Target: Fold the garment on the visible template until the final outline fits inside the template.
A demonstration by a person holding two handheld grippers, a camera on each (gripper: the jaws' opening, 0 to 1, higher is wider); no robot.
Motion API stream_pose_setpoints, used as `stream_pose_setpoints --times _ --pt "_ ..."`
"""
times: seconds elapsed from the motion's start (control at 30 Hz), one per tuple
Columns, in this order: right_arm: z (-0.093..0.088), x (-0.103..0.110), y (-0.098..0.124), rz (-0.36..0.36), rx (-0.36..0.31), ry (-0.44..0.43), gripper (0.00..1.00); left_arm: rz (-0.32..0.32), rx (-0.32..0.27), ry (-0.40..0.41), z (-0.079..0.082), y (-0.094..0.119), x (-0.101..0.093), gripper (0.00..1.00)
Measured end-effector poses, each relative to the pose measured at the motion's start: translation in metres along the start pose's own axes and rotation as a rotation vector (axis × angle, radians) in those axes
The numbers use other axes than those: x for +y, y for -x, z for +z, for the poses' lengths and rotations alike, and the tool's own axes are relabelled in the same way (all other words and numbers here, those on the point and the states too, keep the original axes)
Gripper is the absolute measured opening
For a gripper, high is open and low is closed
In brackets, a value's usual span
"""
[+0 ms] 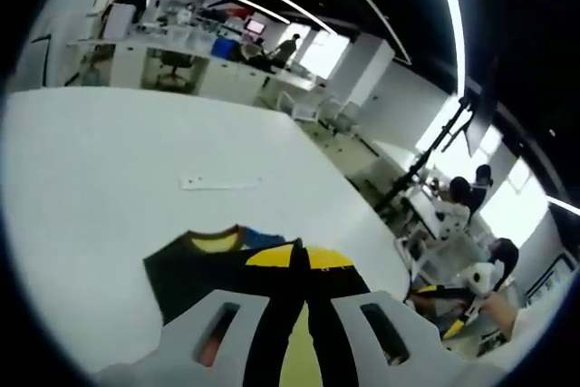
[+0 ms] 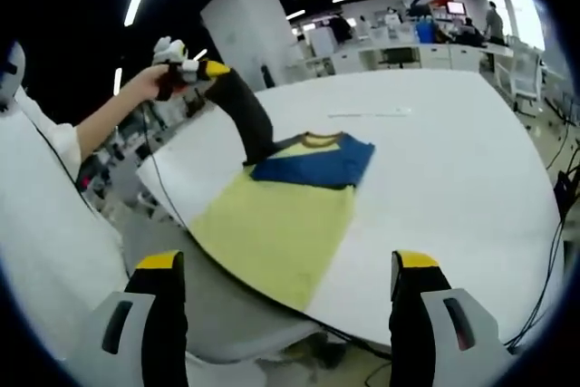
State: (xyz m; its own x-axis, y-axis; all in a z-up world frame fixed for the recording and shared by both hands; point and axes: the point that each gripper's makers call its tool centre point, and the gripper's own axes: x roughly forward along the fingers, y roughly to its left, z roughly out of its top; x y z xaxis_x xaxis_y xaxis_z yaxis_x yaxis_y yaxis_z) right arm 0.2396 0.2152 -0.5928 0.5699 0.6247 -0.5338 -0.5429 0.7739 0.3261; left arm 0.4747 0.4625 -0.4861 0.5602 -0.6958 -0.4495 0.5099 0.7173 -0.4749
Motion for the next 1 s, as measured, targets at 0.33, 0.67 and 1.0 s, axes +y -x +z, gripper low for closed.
stream_pose_setpoints --times 0.33,0.67,1.0 --pt "0.0 -0.002 -0.001 -0.001 -0.003 -0.008 0.93 0.032 0.032 0.04 -0.014 -0.016 0.013 0.0" --pt "-0.004 -0.008 0.001 -0.01 -0.006 -0.027 0.93 0.035 0.027 0.089 -0.014 -0.033 0.013 0.0" --pt "-0.005 -0.01 0.002 -0.015 -0.014 -0.037 0.93 0.053 0.01 0.115 -0.016 -0.048 0.013 0.0"
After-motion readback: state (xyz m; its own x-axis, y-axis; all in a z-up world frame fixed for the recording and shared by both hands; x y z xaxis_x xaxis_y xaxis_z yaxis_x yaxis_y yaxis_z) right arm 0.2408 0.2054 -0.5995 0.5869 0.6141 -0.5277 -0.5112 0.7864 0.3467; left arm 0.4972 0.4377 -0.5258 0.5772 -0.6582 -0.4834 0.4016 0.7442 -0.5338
